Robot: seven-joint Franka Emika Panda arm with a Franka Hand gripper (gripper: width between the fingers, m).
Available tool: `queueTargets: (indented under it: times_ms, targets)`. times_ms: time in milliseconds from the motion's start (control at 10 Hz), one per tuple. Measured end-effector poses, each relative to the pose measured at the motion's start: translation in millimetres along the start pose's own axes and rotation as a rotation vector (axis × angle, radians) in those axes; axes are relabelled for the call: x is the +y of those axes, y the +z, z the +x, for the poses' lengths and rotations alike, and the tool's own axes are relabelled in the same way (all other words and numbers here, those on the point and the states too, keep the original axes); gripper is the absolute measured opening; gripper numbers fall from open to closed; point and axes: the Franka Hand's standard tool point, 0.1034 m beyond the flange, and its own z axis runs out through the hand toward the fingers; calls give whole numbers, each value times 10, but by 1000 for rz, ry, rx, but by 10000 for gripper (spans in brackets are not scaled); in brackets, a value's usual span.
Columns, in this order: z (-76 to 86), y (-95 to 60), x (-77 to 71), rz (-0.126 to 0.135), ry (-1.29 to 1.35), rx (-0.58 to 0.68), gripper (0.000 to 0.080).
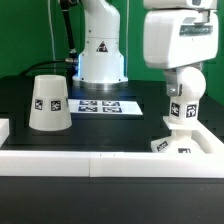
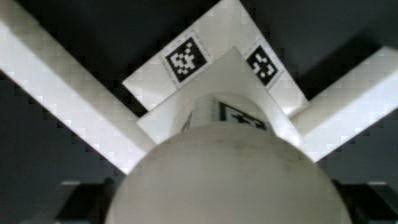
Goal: Assemble lamp
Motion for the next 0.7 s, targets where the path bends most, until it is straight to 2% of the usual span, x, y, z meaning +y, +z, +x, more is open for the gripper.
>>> queueTargets:
  times_ms: [700]
  targets:
    - [35, -28, 62, -11, 570, 34, 579]
